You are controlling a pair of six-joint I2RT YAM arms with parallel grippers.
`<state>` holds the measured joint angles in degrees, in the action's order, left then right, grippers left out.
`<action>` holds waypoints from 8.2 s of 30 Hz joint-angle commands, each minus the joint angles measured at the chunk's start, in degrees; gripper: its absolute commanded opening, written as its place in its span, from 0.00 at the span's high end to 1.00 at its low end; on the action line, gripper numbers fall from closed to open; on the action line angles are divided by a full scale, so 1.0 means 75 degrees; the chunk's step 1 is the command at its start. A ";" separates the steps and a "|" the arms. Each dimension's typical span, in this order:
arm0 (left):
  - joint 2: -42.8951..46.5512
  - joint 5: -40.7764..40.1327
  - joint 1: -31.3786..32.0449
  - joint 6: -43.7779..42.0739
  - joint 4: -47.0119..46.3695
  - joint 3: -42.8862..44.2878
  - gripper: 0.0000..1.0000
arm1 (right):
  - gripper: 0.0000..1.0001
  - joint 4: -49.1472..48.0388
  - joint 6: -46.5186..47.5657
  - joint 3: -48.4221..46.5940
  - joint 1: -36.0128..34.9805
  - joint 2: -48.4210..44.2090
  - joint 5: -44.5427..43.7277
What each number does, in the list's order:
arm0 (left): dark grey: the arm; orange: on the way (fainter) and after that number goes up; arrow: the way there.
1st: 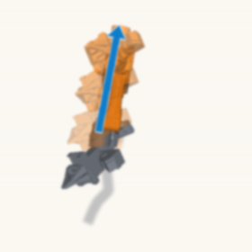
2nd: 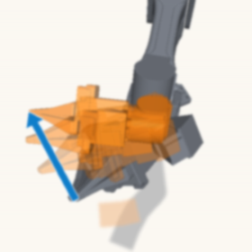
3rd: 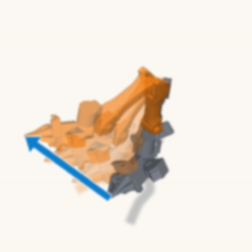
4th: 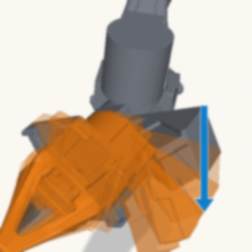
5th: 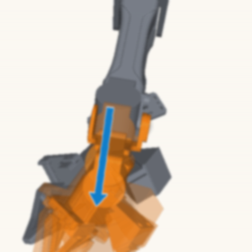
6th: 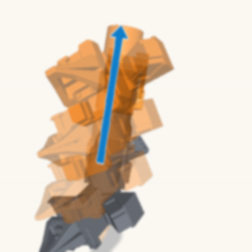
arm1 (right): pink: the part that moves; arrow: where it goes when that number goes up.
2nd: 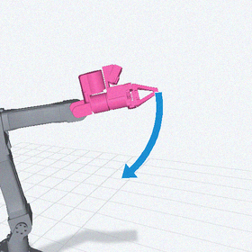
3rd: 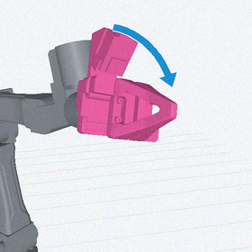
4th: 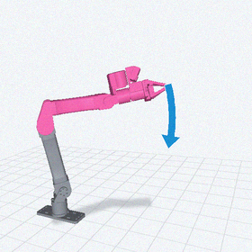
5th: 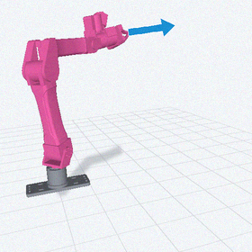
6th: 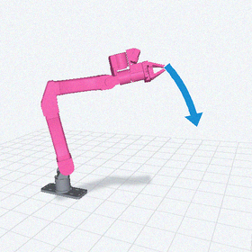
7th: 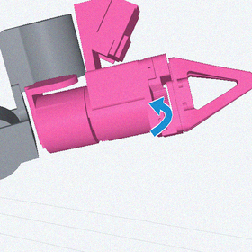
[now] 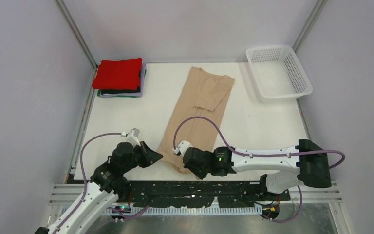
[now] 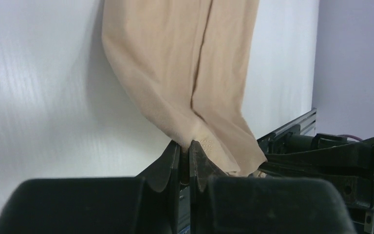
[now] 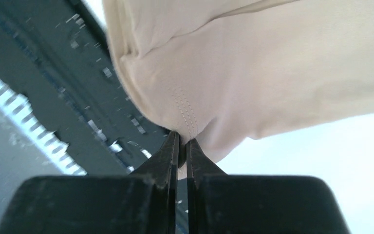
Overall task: Fold and stack the t-shirts
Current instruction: Fold the folded rectangular tshirt in 1/3 of the way, then grab one side of the 2/3 rectangular tshirt with both arms, then fold the long partially folded tshirt into a neat square, then put the neatly folded tshirt into the corner of the board with the left arm
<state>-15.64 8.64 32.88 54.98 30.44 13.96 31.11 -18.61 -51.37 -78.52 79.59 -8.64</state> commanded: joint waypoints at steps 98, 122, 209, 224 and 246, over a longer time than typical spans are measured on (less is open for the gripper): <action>-1.0977 0.0406 -0.1466 -0.1321 -0.2907 0.5059 1.00 | 0.55 -0.0601 0.3184 -0.1075 0.3512 0.2242 -0.2210; -0.7694 -0.0870 -0.1549 -0.0893 -0.2020 0.3372 1.00 | 0.95 -0.0795 0.1869 -0.0800 0.2228 0.1414 0.2644; -1.3092 0.1689 -0.0927 -0.2398 -0.1891 0.9565 0.00 | 0.05 -0.4416 -0.0639 0.1228 0.7035 0.0118 0.5295; -1.2678 0.1019 -0.0857 -0.1946 -0.0997 0.8218 0.00 | 0.05 -0.2683 0.0120 -0.0158 0.7235 0.2084 0.2968; -0.8918 -0.0347 -0.0353 -0.1802 -0.1140 0.4716 0.00 | 0.04 -0.3197 -0.0608 0.2384 0.7255 -0.3691 0.0644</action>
<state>-82.46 8.62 29.91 41.39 20.60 53.32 5.72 -19.86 -37.54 -24.36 55.77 5.93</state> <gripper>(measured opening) 0.994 0.954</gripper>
